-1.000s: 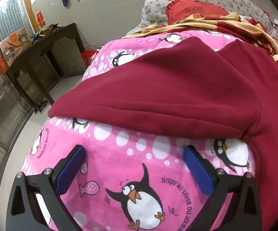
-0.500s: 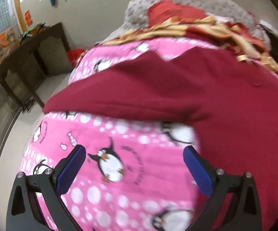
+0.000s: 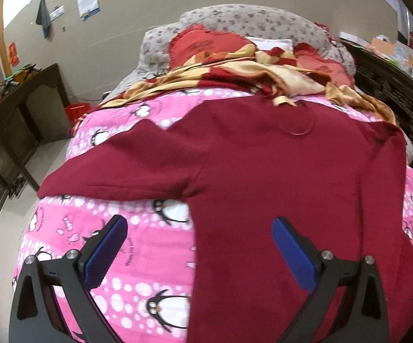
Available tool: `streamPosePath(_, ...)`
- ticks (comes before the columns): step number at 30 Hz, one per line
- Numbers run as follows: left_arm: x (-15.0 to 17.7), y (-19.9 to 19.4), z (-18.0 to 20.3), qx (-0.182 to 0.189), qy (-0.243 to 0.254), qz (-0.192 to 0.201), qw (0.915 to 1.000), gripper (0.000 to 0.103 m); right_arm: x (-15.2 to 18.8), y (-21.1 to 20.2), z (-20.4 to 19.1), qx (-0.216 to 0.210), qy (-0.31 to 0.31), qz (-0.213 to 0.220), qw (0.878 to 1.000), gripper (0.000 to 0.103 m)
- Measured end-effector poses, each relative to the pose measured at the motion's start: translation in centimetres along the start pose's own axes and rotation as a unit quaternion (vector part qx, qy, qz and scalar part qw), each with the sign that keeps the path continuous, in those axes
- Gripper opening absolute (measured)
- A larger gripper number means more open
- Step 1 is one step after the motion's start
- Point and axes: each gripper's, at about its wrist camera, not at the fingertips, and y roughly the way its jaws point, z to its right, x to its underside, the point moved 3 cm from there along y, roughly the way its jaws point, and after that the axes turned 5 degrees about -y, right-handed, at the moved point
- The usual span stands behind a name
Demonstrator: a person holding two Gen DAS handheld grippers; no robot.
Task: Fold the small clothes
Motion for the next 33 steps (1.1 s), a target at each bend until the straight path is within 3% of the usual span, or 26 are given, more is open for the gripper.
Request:
streamPosePath(7, -0.5, -1.0, 2.6, 0.029, 0.005, 0.010, 0.9995, 0.103, -3.5, -7.7, 1.1, -0.008, -0.025, 0.020, 0.999, 0.103)
streamPosePath(14, -0.9, -2.1, 3.8, 0.047, 0.013, 0.022, 0.9986, 0.103, -4.4, -10.8, -2.9, -0.032, -0.060, 0.038, 0.997, 0.103)
streamPosePath(22, -1.5, -2.5, 2.1, 0.040, -0.001, 0.033, 0.9987, 0.103, -4.3, -8.5, -11.0, -0.098, -0.075, 0.039, 0.992, 0.103)
streamPosePath(33, -1.8, -1.1, 0.0, 0.031, -0.020, 0.024, 0.9990, 0.103, -3.5, -3.7, -21.6, -0.126, -0.109, 0.022, 0.986, 0.103)
